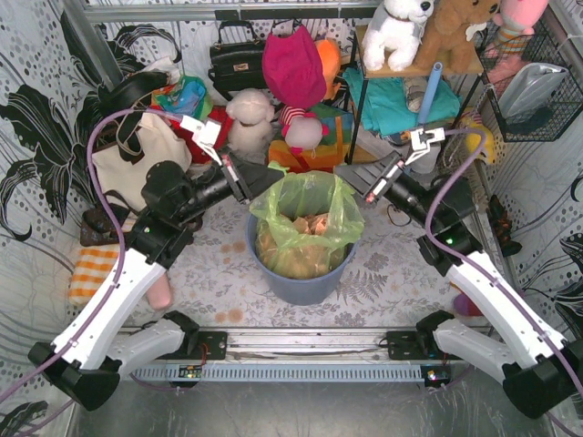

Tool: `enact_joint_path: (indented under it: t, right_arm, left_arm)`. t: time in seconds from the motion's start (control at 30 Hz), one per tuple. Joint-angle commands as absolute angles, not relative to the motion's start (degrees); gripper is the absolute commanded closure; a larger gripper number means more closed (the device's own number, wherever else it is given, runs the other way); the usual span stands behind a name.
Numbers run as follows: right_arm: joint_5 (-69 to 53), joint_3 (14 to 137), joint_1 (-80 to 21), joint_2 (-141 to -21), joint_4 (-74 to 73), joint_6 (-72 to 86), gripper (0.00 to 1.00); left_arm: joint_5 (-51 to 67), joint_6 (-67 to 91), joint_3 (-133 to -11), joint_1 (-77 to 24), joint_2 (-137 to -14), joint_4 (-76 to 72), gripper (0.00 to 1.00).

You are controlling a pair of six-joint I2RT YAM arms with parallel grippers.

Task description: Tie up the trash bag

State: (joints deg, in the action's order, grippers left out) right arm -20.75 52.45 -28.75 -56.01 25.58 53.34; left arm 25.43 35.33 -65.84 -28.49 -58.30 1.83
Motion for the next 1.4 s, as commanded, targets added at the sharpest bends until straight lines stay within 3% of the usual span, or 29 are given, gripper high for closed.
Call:
enact_joint_path:
  t: [0.0,0.37,0.63,1.0,1.07,1.2,1.3,1.37]
  right_arm:
    - [-31.5,48.2,-29.4,-48.8,30.6,53.3,1.0]
    - [-34.9,48.5,-29.4,-42.5,19.1,50.0,1.0]
    - [-19.7,60.4,-29.4,-44.7,8.7,43.0,1.0]
    - [-20.4,72.4,-29.3,-52.4,14.5,40.5,1.0]
    - [-20.4,74.1,-29.3,-53.5,15.7,40.1,1.0]
    - [-22.3,78.1,-29.4,-56.7,19.1,39.9,0.73]
    - [-25.3,80.0,-29.4,-58.9,22.8,41.2,0.57]
    - [-27.7,80.3,-29.4,-59.7,24.7,42.2,0.52]
  left_arm:
    - [37.2,36.3,-60.9,-28.3,-54.5,-8.2,1.0]
    - [41.2,38.0,-53.9,-28.2,-44.8,-12.7,1.0]
    - [24.9,32.8,-61.9,-28.2,-45.2,-3.7,1.0]
    - [17.3,30.6,-68.9,-28.3,-44.3,-9.9,1.0]
    - [16.5,30.9,-69.4,-28.3,-43.7,-11.2,0.88]
    - [17.3,31.6,-72.6,-28.2,-44.3,-10.8,0.79]
    - [19.3,31.9,-74.8,-28.3,-45.1,-10.0,0.58]
    - [20.5,32.2,-75.0,-28.3,-45.0,-10.0,0.44]
